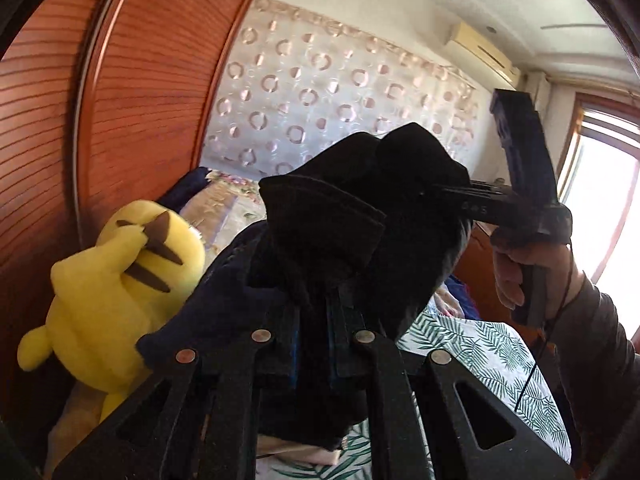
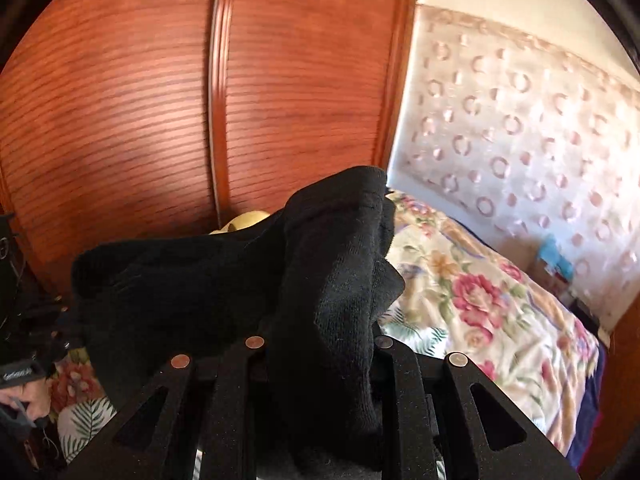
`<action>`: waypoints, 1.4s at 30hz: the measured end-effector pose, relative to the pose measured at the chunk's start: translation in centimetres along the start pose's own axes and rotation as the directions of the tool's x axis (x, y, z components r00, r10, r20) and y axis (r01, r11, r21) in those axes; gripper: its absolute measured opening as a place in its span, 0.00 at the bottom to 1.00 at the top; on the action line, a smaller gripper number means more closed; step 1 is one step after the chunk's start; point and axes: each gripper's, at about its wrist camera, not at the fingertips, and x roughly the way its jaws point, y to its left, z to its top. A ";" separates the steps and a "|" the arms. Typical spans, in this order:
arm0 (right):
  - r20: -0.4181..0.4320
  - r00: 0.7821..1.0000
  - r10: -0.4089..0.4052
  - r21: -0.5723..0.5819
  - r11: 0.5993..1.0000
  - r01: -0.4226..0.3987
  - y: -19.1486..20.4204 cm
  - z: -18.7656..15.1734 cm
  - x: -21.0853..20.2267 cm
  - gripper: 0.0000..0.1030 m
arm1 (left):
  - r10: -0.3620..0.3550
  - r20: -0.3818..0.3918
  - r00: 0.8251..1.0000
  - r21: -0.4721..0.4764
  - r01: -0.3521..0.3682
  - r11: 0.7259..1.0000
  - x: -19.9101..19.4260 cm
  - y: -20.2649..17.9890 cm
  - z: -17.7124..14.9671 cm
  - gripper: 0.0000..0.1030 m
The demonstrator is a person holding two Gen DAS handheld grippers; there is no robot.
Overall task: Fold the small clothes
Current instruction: 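Carry the shirt with both grippers onto the folded clothes stack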
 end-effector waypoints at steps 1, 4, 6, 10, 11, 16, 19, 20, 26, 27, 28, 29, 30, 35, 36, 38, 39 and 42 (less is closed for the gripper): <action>-0.015 1.000 0.009 -0.010 1.000 -0.009 0.2 0.4 1.5 0.19 | 0.008 -0.011 1.000 -0.007 -0.008 1.000 0.0 0.8 -0.2 0.11; -0.048 0.998 0.041 0.008 0.999 -0.041 -0.1 0.9 5.2 0.20 | 0.052 -0.034 0.998 0.009 -0.051 0.999 0.5 1.3 -1.1 0.11; -0.056 0.996 0.063 0.060 0.996 -0.059 -1.1 1.0 6.8 0.24 | 0.064 -0.043 0.997 0.017 -0.063 0.998 0.6 1.5 -1.6 0.11; -0.032 0.999 0.013 0.091 0.996 -0.010 -2.0 2.2 8.6 0.46 | 0.071 -0.047 0.996 0.011 -0.071 0.997 0.5 2.3 -2.0 0.11; -0.018 1.000 -0.016 0.092 0.996 0.017 -2.3 2.6 8.6 0.54 | 0.071 -0.050 0.996 0.011 -0.071 0.997 0.5 2.3 -2.1 0.11; 0.087 0.993 -0.082 0.072 0.995 0.075 -1.1 1.7 6.2 0.57 | 0.086 -0.058 0.995 -0.001 -0.086 0.996 0.0 2.1 -2.8 0.11; 0.061 0.998 -0.027 0.040 0.999 0.024 -0.2 -0.3 6.5 0.57 | 0.107 -0.062 0.992 -0.024 -0.109 0.994 0.0 2.7 -3.1 0.11; 0.046 0.999 -0.020 0.034 0.999 0.018 -0.1 -1.1 6.7 0.57 | 0.105 -0.062 0.993 -0.033 -0.107 0.994 -0.2 2.8 -3.2 0.11; -0.032 0.999 -0.002 0.112 0.994 0.006 -1.9 -3.8 10.9 0.57 | 0.145 0.003 0.989 0.006 -0.145 0.989 -2.5 2.0 -2.5 0.42; -0.039 0.999 0.012 0.138 0.990 -0.006 -2.5 -3.7 11.7 0.57 | 0.139 0.011 0.990 0.012 -0.139 0.990 -2.8 1.7 -2.3 0.48; -0.051 0.998 0.027 0.166 0.986 -0.018 -2.9 -3.7 12.9 0.57 | 0.134 0.015 0.991 0.017 -0.134 0.991 -3.0 1.6 -2.2 0.55; -0.058 0.998 0.035 0.188 0.982 -0.023 -3.3 -3.5 13.5 0.57 | 0.123 0.015 0.992 0.031 -0.123 0.992 -3.3 1.2 -2.0 0.61; -0.059 0.997 0.040 0.208 0.978 -0.027 -3.4 -3.4 13.9 0.58 | 0.120 0.019 0.993 0.038 -0.120 0.992 -3.4 1.0 -1.8 0.73; -0.026 1.000 0.012 0.214 0.977 -0.006 -3.0 -2.9 14.2 0.59 | 0.134 0.019 0.991 0.096 -0.135 0.986 -3.8 -0.4 -1.8 0.79; -0.016 1.000 0.007 0.217 0.976 -0.004 -2.8 -3.9 13.0 0.59 | 0.140 0.020 0.990 0.105 -0.141 0.984 -3.8 -0.6 -1.8 0.79; 0.009 1.000 -0.005 0.218 0.976 0.003 -2.5 -4.6 11.1 0.59 | 0.152 0.026 0.988 0.125 -0.154 0.980 -3.9 -1.1 -1.9 0.79; 0.016 1.000 -0.011 0.219 0.976 0.007 -2.2 -5.5 9.6 0.59 | 0.150 0.029 0.988 0.130 -0.153 0.980 -4.0 -1.3 -1.9 0.79; 0.029 0.999 -0.037 0.221 0.975 0.030 -1.3 -6.9 6.3 0.59 | 0.154 0.038 0.987 0.160 -0.158 0.974 -4.4 -2.4 -2.0 0.79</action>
